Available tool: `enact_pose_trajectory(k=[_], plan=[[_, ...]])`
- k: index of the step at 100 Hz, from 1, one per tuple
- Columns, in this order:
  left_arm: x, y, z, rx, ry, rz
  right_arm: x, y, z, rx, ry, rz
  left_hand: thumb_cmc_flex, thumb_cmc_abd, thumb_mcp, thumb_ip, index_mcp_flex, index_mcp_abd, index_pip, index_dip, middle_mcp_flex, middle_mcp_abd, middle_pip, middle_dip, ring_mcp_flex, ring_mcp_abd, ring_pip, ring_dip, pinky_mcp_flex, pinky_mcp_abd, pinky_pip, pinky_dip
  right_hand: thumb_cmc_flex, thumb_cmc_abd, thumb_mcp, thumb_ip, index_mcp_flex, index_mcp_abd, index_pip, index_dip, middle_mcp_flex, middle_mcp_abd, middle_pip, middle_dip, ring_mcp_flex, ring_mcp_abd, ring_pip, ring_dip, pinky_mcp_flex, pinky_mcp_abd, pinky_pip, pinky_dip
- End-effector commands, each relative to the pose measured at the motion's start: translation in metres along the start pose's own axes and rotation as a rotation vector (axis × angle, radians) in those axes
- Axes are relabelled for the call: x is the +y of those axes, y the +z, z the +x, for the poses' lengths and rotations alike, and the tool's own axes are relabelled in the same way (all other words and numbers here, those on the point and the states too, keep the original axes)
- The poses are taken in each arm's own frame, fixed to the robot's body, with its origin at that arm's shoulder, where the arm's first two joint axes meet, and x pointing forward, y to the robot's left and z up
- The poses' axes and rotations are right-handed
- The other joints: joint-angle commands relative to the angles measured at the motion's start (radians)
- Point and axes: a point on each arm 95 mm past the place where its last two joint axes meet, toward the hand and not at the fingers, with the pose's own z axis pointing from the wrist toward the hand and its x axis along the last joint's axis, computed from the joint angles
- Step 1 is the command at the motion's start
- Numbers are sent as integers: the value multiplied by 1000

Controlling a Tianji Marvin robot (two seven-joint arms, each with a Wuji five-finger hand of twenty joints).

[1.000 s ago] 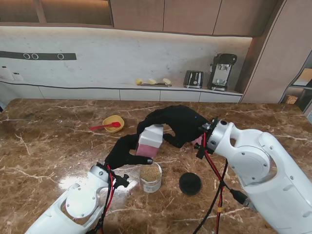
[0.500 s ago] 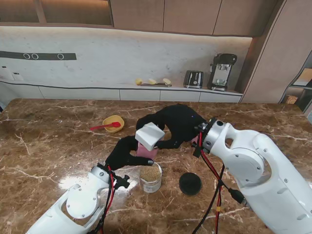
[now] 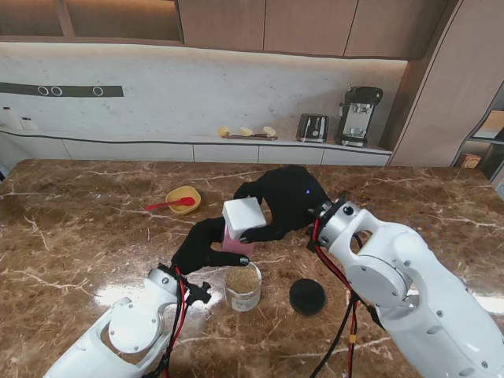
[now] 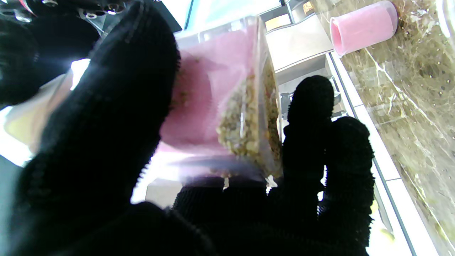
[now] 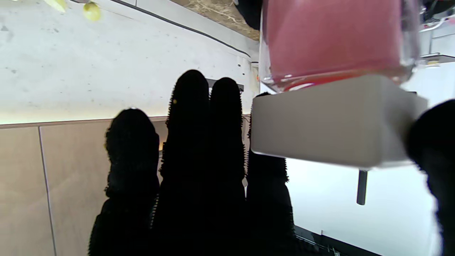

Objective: Measure grain into the airtight container

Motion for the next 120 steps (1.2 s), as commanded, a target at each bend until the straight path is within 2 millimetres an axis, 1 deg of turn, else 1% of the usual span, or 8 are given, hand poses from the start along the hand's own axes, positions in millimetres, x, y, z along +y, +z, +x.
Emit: enact_pose_trajectory(k=[1,15,20,26,46,59,81,120], plan=[[3,1,3,3,-12,5,-8,0,6,-26,20,2,211,299,231,30,139,-198,685,13,100,-88,142,49,13,-64,-8,-5,1,-43,4,-15,-20,39,24,-17,45,-19,73,59,24,-26,14,17,35,3,18,1,27,-20,62,-21],[4,1,4,3,-21,10,-12,3,12,-64,4,-27,211,301,230,30,138,-192,681,9,99,-83,142,49,13,-61,-6,-8,3,-42,7,-15,25,104,-51,8,137,-46,168,158,75,-26,31,23,75,10,48,6,71,-27,123,-32],[4,2,4,3,-22,10,-13,4,13,-67,5,-29,212,301,230,30,137,-190,680,8,99,-83,142,49,13,-61,-6,-9,2,-43,8,-16,82,223,-199,54,174,-55,182,175,93,-22,32,21,87,16,58,4,81,-22,146,-38],[4,2,4,4,-21,10,-14,4,14,-68,1,-23,211,301,229,30,138,-192,681,7,99,-83,143,50,14,-63,-5,-10,3,-42,9,-15,-62,194,-121,125,220,-58,203,179,116,-18,33,18,102,22,66,4,100,-28,170,-38],[3,2,4,3,-19,10,-13,5,17,-83,-68,-23,210,302,228,30,137,-195,681,6,99,-86,143,50,13,-63,0,-13,2,-43,11,-16,-172,237,-78,145,294,-28,183,109,195,19,19,-12,197,44,73,-17,203,-48,237,-70],[3,2,4,2,-20,10,-11,4,20,-77,-83,-23,212,303,227,30,137,-192,682,6,99,-84,143,50,11,-63,1,-15,2,-44,11,-17,-229,279,-76,145,189,0,58,7,173,27,-6,-31,201,40,48,-24,209,-55,237,-101],[3,2,4,0,-19,7,-7,0,21,-80,-91,10,211,303,226,30,137,-193,682,5,99,-84,143,49,11,-62,4,-19,4,-45,13,-17,-286,358,-106,134,-202,45,-284,-242,-15,21,-151,-137,85,58,-138,-57,70,-18,69,-128],[3,1,4,-5,-19,3,17,-11,22,-93,-63,-21,213,304,226,31,139,-192,684,6,100,-84,144,49,13,-62,9,-23,4,-42,15,-16,-198,367,-153,132,-374,7,-358,-234,-365,10,-277,-248,-234,78,-457,-161,-240,40,-359,-112]])
